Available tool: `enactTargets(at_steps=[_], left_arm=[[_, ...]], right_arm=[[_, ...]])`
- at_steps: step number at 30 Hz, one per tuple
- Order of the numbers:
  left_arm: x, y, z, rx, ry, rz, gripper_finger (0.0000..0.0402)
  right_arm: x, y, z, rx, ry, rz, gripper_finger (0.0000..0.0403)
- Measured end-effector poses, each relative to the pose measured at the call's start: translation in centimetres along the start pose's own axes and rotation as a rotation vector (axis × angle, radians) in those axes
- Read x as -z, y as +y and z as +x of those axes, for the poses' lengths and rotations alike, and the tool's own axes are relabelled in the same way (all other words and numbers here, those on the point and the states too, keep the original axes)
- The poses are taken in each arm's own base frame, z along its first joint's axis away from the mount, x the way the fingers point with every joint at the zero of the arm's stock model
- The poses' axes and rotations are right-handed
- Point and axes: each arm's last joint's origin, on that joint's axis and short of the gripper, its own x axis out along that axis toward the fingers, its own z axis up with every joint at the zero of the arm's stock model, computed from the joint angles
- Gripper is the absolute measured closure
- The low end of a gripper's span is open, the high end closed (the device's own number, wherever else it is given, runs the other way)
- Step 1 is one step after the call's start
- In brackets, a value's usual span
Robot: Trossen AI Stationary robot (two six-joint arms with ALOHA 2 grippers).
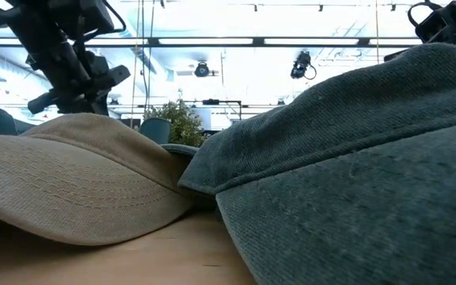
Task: Pick & Place hat
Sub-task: Put the left brown cap into the blue bin
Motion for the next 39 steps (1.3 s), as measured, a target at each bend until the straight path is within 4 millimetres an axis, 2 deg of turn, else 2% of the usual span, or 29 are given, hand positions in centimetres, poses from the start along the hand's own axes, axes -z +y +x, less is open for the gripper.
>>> enactTargets(at_steps=[4, 8, 15, 20, 23, 26, 30, 33, 39], left_arm=[[0.0, -0.1, 0.0, 0.034, 0.068, 0.006, 0.0288], [-1.3, -0.7, -1.6, 0.073, 0.098, 0.106, 0.0268], [-5.3, -2.1, -6.1, 0.136, 0.054, 0.210, 0.0266], [-5.9, -3.4, -7.7, 0.282, 0.076, 0.324, 0.0274], [-4.9, -4.3, -8.1, 0.441, 0.148, 0.439, 0.0280], [-2.7, -5.2, -8.0, 0.612, 0.216, 0.581, 0.0285], [0.2, -6.4, -8.2, 0.759, 0.221, 0.728, 0.0287], [2.0, -7.4, -8.4, 0.814, 0.226, 0.827, 0.0285], [5.0, -9.3, -8.0, 0.867, 0.265, 0.892, 0.0291]], right_arm=[[0.0, 0.0, 0.0, 0.000, 0.002, 0.002, 0.0230], [-0.1, 0.0, 0.0, -0.002, -0.010, -0.009, 0.0230], [-1.1, 0.2, -0.1, -0.046, -0.116, -0.032, 0.0230], [-1.8, 0.4, 0.0, -0.075, -0.185, -0.072, 0.0230], [-1.7, 0.3, 0.2, -0.069, -0.168, -0.077, 0.0230], [-1.5, 0.3, 0.4, -0.060, -0.149, -0.079, 0.0230], [-1.4, 0.3, 0.5, -0.059, -0.129, -0.078, 0.0230], [-1.2, 0.3, 0.5, -0.058, -0.110, -0.078, 0.0230], [-1.1, 0.2, 0.5, -0.057, -0.101, -0.076, 0.0230]])
